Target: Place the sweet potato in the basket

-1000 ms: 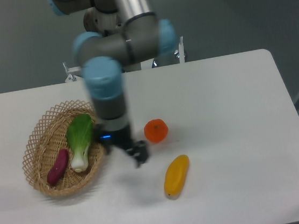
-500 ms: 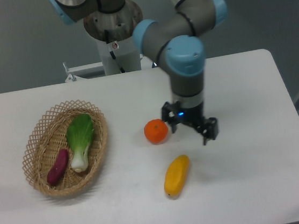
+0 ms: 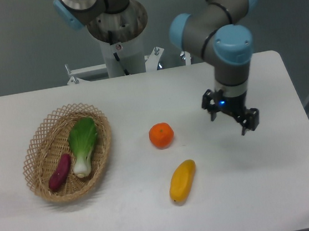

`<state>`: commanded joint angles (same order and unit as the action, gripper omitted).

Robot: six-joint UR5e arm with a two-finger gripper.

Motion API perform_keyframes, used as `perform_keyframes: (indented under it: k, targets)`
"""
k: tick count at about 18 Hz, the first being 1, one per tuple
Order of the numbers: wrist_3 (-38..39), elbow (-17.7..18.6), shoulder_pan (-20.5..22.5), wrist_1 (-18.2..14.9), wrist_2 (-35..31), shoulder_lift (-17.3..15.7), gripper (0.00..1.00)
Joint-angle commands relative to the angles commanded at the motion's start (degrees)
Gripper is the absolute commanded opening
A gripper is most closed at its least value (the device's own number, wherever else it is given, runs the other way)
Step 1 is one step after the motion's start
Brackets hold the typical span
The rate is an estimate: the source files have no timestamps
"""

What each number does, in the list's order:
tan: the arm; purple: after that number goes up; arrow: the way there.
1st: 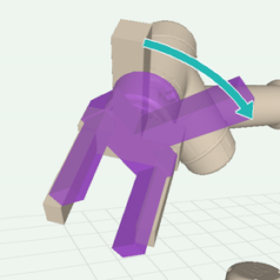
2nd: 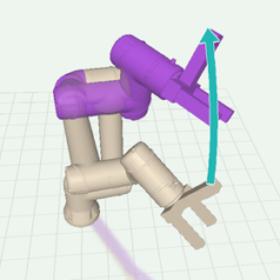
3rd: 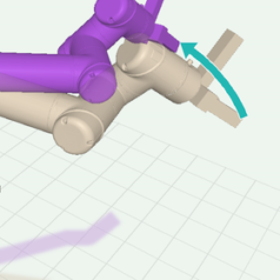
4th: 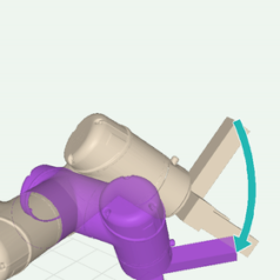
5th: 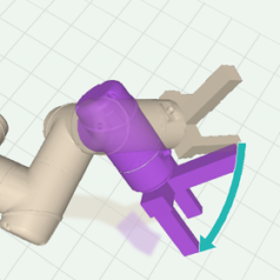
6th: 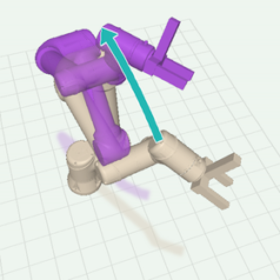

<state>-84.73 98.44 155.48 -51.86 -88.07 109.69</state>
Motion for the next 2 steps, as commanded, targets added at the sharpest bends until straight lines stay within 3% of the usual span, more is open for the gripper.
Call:
perform_keyframes:
  k: [2]
  targets:
    - [-0.1,-0.1,0.0,0.0,0.0,0.1,1.0]
